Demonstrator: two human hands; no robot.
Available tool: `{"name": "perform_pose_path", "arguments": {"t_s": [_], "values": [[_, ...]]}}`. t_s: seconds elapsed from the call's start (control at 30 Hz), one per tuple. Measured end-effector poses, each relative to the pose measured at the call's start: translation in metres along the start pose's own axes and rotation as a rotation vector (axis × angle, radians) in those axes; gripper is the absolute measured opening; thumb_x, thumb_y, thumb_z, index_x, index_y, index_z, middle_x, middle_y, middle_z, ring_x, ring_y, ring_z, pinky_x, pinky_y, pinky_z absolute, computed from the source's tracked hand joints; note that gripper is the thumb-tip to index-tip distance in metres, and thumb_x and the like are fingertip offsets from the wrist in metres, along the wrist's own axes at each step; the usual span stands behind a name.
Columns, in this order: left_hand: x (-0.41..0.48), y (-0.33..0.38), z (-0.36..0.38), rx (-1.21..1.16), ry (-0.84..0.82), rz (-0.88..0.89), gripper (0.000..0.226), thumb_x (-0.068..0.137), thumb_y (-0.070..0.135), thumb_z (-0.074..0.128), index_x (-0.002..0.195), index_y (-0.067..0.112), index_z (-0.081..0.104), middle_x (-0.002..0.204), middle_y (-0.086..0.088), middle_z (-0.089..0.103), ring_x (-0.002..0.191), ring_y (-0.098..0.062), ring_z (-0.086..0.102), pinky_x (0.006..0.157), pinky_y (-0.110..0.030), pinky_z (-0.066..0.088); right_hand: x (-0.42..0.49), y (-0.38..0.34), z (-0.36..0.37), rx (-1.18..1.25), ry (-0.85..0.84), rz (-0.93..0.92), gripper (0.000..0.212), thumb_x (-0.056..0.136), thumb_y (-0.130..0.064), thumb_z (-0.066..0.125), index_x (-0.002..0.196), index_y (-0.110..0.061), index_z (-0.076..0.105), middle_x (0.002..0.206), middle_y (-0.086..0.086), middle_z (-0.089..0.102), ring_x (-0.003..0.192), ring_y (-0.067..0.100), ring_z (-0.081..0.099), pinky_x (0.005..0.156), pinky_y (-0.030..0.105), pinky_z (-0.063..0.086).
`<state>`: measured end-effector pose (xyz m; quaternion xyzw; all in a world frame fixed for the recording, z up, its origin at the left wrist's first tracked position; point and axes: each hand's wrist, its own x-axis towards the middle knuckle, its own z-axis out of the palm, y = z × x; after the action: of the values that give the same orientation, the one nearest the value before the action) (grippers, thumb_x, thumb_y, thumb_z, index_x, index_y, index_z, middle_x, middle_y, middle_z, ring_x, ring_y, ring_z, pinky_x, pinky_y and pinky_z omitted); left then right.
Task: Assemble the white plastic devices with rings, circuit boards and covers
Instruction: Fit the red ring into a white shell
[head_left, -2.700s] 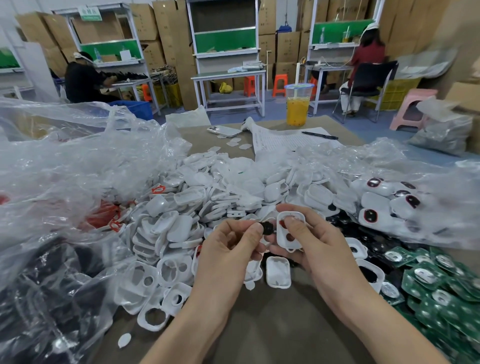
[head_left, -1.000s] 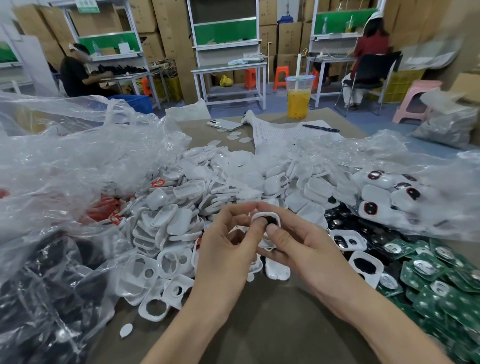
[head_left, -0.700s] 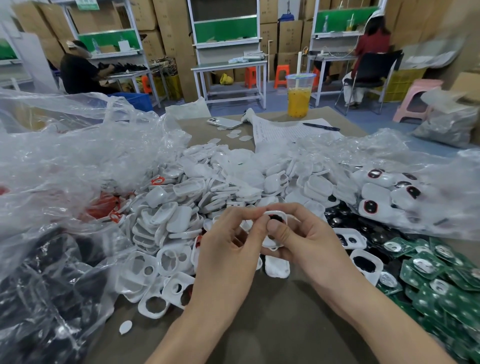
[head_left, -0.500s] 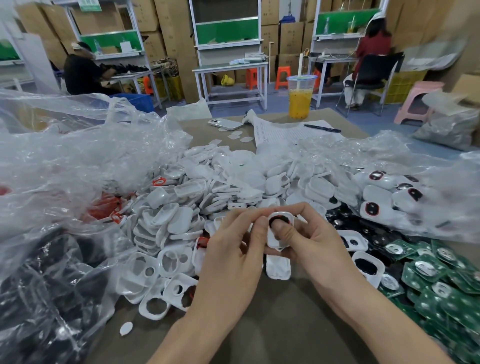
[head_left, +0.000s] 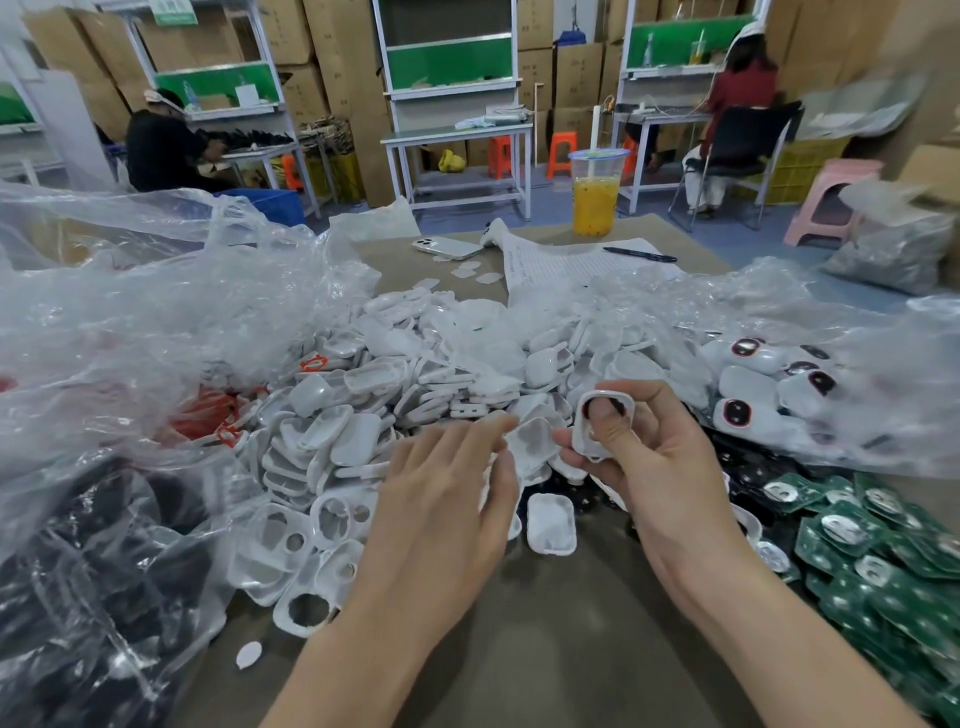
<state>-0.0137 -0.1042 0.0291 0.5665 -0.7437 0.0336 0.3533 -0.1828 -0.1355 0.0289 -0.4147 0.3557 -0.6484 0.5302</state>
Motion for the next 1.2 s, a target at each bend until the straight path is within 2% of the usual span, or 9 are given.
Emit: {"name": "perform_pose_path", "arguments": {"t_s": [0.13, 0.23, 0.33, 0.47, 0.63, 0.77, 0.93, 1.07, 1.2], "values": [[-0.003, 0.003, 0.004, 0.012, -0.109, 0.103, 0.035, 0.098, 0.035, 0.044, 0.124, 0.025, 0.066, 0.110, 0.012, 0.067, 0.106, -0.015, 0.058, 0.095, -0.035, 0.042, 0.001, 0.000, 0.001, 0.024, 0.007, -0.005, 0.010, 0.080, -0.018, 0.072, 0.088, -0.015, 0.068, 0.102, 0.016, 0.067, 0.086, 0.032, 0.076, 0.070, 0.027, 0.060], [-0.006, 0.002, 0.006, -0.016, -0.206, 0.171, 0.039, 0.101, 0.041, 0.043, 0.131, 0.026, 0.063, 0.125, 0.013, 0.062, 0.117, -0.012, 0.053, 0.102, -0.032, 0.040, 0.002, 0.001, -0.001, 0.029, 0.018, 0.004, 0.007, 0.087, -0.008, 0.072, 0.091, -0.012, 0.069, 0.099, 0.012, 0.070, 0.087, 0.032, 0.076, 0.071, 0.029, 0.061], [-0.009, 0.002, 0.007, -0.033, -0.275, 0.218, 0.037, 0.101, 0.048, 0.043, 0.130, 0.032, 0.060, 0.138, 0.013, 0.051, 0.127, -0.010, 0.044, 0.109, -0.030, 0.035, 0.002, 0.001, -0.002, 0.046, 0.026, 0.005, 0.016, 0.090, -0.004, 0.070, 0.085, -0.019, 0.073, 0.096, 0.005, 0.072, 0.089, 0.031, 0.076, 0.071, 0.029, 0.061], [-0.008, 0.002, 0.011, 0.102, -0.335, 0.336, 0.038, 0.098, 0.054, 0.047, 0.123, 0.031, 0.065, 0.136, 0.006, 0.057, 0.127, -0.018, 0.051, 0.111, -0.040, 0.039, 0.003, 0.000, -0.001, 0.020, 0.051, 0.000, 0.020, 0.088, -0.005, 0.072, 0.083, -0.023, 0.076, 0.096, 0.004, 0.074, 0.088, 0.029, 0.076, 0.069, 0.027, 0.061], [-0.007, -0.002, 0.012, 0.130, -0.300, 0.333, 0.029, 0.099, 0.043, 0.047, 0.116, 0.031, 0.067, 0.119, 0.011, 0.063, 0.113, -0.016, 0.058, 0.104, -0.038, 0.045, 0.004, -0.002, 0.000, 0.032, 0.065, -0.023, 0.021, 0.089, -0.008, 0.070, 0.084, -0.026, 0.079, 0.097, 0.006, 0.073, 0.088, 0.027, 0.076, 0.071, 0.027, 0.060], [-0.005, -0.005, 0.011, 0.170, -0.256, 0.254, 0.029, 0.094, 0.034, 0.048, 0.112, 0.030, 0.070, 0.117, 0.009, 0.065, 0.109, -0.018, 0.060, 0.103, -0.037, 0.045, 0.006, -0.005, -0.003, 0.046, 0.140, -0.078, 0.022, 0.096, -0.007, 0.063, 0.091, -0.024, 0.075, 0.096, -0.005, 0.074, 0.089, 0.025, 0.076, 0.073, 0.026, 0.059], [-0.002, -0.009, 0.012, 0.236, -0.107, 0.162, 0.023, 0.083, 0.013, 0.068, 0.103, 0.021, 0.075, 0.111, 0.000, 0.068, 0.104, -0.029, 0.063, 0.093, -0.047, 0.051, 0.011, -0.008, -0.009, 0.034, 0.275, -0.137, 0.036, 0.098, -0.004, 0.059, 0.080, -0.033, 0.072, 0.093, -0.012, 0.074, 0.093, 0.024, 0.075, 0.074, 0.027, 0.060], [-0.003, -0.002, 0.015, 0.205, -0.030, 0.216, 0.024, 0.094, 0.025, 0.051, 0.101, 0.022, 0.074, 0.100, 0.006, 0.068, 0.095, -0.024, 0.063, 0.091, -0.042, 0.049, 0.011, -0.004, -0.008, -0.022, 0.277, -0.150, 0.031, 0.097, -0.005, 0.062, 0.086, -0.032, 0.072, 0.094, -0.017, 0.073, 0.095, 0.022, 0.073, 0.075, 0.028, 0.061], [-0.003, -0.005, 0.013, 0.200, -0.055, 0.155, 0.026, 0.095, 0.030, 0.049, 0.103, 0.024, 0.073, 0.097, 0.007, 0.068, 0.094, -0.023, 0.063, 0.085, -0.042, 0.049, 0.007, -0.003, -0.005, -0.154, 0.213, -0.174, 0.026, 0.096, -0.009, 0.065, 0.089, -0.033, 0.072, 0.090, -0.023, 0.072, 0.084, 0.008, 0.071, 0.087, 0.044, 0.061]]}}
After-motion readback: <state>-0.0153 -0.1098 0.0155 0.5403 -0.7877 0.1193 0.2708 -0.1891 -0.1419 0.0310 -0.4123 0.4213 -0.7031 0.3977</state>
